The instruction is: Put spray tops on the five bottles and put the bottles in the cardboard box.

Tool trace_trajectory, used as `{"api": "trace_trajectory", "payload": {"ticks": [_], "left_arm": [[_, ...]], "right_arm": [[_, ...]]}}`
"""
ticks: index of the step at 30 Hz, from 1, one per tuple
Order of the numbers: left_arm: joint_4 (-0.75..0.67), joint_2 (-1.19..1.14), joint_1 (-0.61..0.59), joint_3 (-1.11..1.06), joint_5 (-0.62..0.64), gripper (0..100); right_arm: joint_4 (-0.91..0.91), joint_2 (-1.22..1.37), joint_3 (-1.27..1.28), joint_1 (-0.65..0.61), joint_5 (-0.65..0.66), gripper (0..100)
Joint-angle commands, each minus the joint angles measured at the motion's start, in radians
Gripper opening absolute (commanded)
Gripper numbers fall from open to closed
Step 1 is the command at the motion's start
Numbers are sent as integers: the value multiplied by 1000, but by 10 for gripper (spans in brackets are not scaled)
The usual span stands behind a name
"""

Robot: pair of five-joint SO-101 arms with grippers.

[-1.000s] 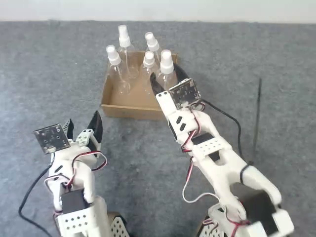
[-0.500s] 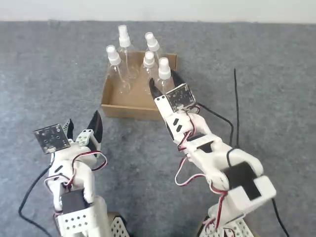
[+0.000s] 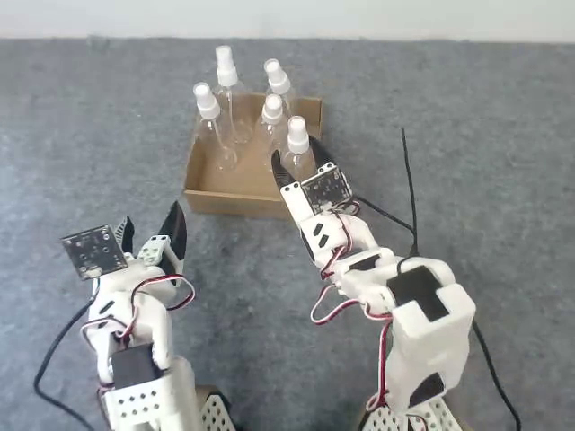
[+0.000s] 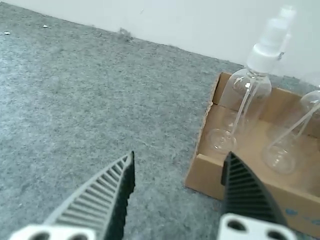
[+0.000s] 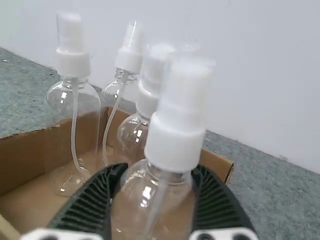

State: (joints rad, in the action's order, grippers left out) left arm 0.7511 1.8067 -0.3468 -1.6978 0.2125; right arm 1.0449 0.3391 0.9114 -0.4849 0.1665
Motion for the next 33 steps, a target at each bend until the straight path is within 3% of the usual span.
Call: {"api": "trace_trajectory", "payload": {"ticks": [1, 9, 16, 33], "left_arm": [[17, 12, 2, 13, 3, 265], [35, 12, 2, 13, 3, 265], [35, 12, 2, 13, 3, 265], [35, 12, 2, 13, 3, 265]], "right_arm": [[51, 5, -51, 8, -5, 10], [56, 10, -51, 8, -3, 23], [48, 16, -49, 2, -3, 191], [47, 13, -48, -31, -2, 215]]}}
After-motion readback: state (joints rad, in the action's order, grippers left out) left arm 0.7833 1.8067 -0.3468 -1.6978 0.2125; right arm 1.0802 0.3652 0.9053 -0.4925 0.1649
